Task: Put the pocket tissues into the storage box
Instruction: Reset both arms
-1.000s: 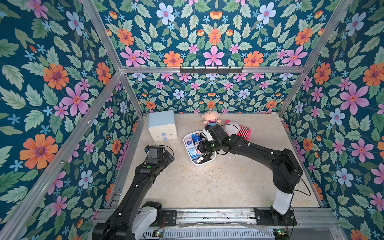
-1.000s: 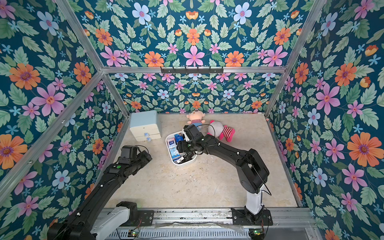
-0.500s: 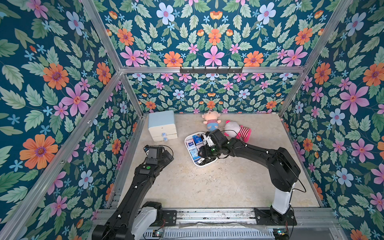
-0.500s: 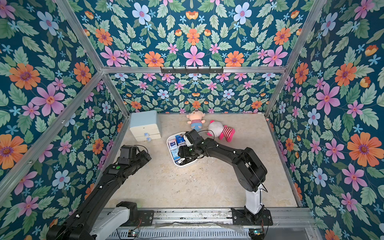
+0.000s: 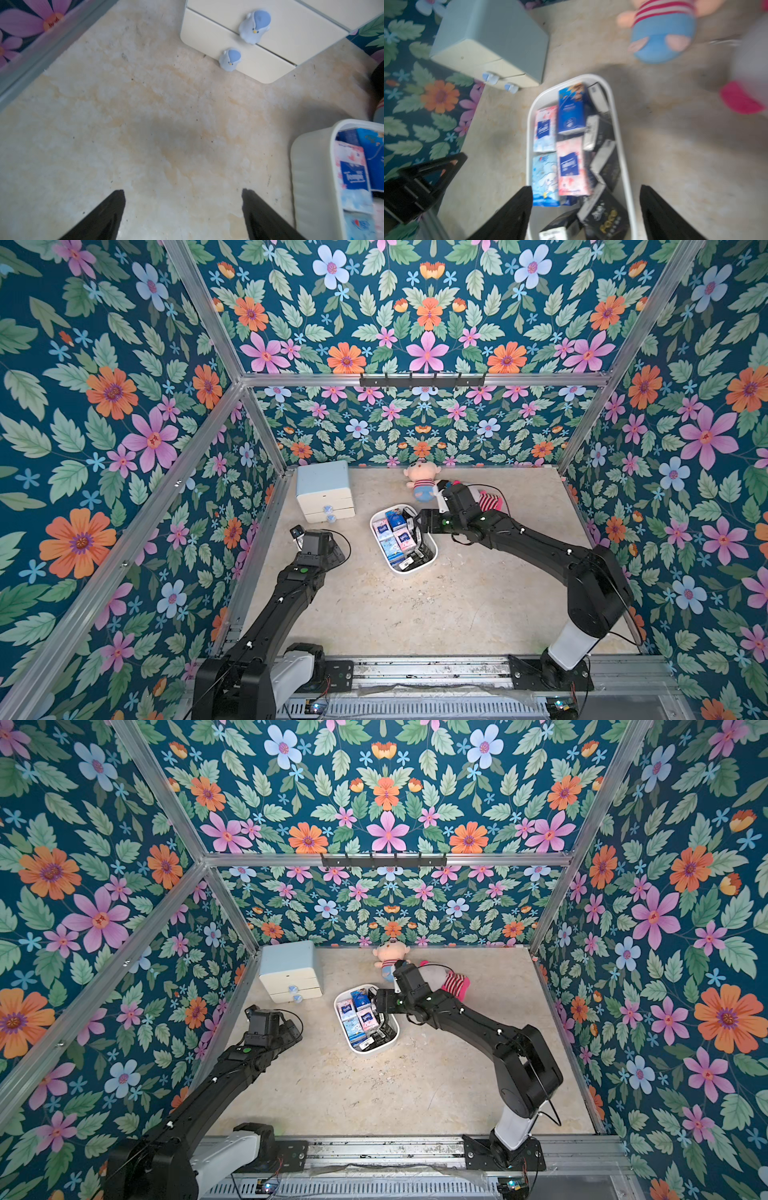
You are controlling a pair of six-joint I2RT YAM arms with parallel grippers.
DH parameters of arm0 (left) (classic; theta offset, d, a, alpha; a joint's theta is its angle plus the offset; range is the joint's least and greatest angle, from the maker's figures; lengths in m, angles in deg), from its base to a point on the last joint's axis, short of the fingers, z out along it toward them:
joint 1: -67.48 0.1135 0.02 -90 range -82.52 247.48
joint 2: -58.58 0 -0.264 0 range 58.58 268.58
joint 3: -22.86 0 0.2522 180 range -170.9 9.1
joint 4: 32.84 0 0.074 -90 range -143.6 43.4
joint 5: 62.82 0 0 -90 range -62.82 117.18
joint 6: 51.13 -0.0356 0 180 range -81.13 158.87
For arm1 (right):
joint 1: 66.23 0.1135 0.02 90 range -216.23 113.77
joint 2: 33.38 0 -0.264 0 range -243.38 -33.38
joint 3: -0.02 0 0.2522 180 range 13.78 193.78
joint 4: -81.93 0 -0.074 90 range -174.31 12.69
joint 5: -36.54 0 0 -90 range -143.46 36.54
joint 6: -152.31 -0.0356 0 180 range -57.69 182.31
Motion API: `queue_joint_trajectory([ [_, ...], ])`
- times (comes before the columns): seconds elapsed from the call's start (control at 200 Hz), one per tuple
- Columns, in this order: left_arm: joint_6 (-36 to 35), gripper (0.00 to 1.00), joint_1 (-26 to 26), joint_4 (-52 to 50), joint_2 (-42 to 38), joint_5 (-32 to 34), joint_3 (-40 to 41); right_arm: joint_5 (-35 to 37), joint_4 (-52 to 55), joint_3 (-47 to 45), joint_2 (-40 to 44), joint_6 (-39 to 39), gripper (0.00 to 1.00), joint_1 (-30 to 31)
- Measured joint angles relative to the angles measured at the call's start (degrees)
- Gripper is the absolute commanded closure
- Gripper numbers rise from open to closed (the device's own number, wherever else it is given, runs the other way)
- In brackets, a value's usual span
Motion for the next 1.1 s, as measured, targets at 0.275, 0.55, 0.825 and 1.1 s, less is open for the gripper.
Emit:
queue_joint_trajectory([
  [0.275,-18.1,0.06,3.3,25.0,9.9,3.4,6.7,13.5,-11.4,-25.8,14.1,4.5,0.13,-19.4],
  [0.55,-27.1,0.01,8.8,49.4,24.3,-0.1,7.6,25.3,-30.5,-42.7,19.2,12.2,0.11,-29.4],
  [0.825,-29.4,0.00,10.1,69.1,28.4,-7.1,12.9,29.8,-63.7,-56.5,15.1,18.8,0.01,-32.4],
  [1.1,-30.2,0.00,7.5,81.9,30.1,-3.9,16.9,25.9,-83.2,-63.5,12.5,18.5,0.01,-35.1],
])
